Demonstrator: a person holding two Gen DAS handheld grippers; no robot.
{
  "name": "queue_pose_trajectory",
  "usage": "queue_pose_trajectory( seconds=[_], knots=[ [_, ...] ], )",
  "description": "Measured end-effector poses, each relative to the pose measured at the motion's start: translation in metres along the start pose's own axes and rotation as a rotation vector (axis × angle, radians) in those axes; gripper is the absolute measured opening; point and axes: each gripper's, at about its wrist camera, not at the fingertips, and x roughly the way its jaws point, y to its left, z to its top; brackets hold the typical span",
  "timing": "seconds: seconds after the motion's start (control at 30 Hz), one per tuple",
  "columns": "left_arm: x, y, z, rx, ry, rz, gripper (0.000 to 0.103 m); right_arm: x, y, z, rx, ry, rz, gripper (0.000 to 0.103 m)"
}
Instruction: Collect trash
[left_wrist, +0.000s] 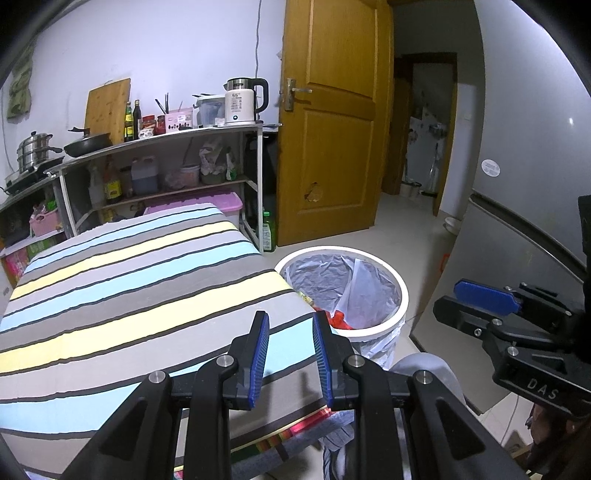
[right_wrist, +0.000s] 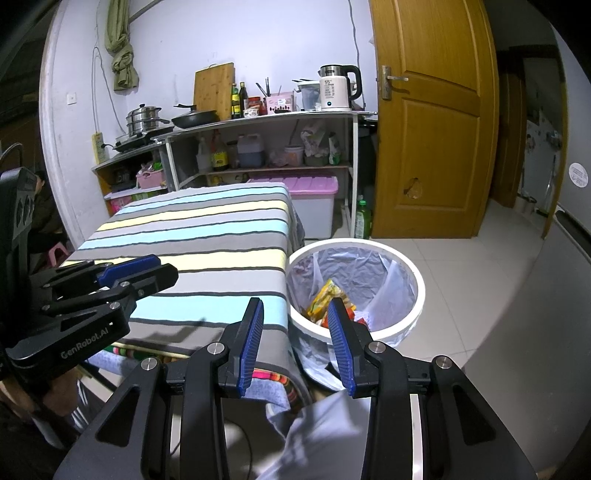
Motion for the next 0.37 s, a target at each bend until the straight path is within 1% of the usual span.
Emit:
queue_pose_trajectory(
  seconds=[0.37],
  knots=[
    [-0.0011, -0.0003, 0.0002, 0.005, 0.001, -0.001, 0.024, 0.0040, 0.0003, -0.0045, 0.002, 0.004, -0.001, 0.037]
  ],
)
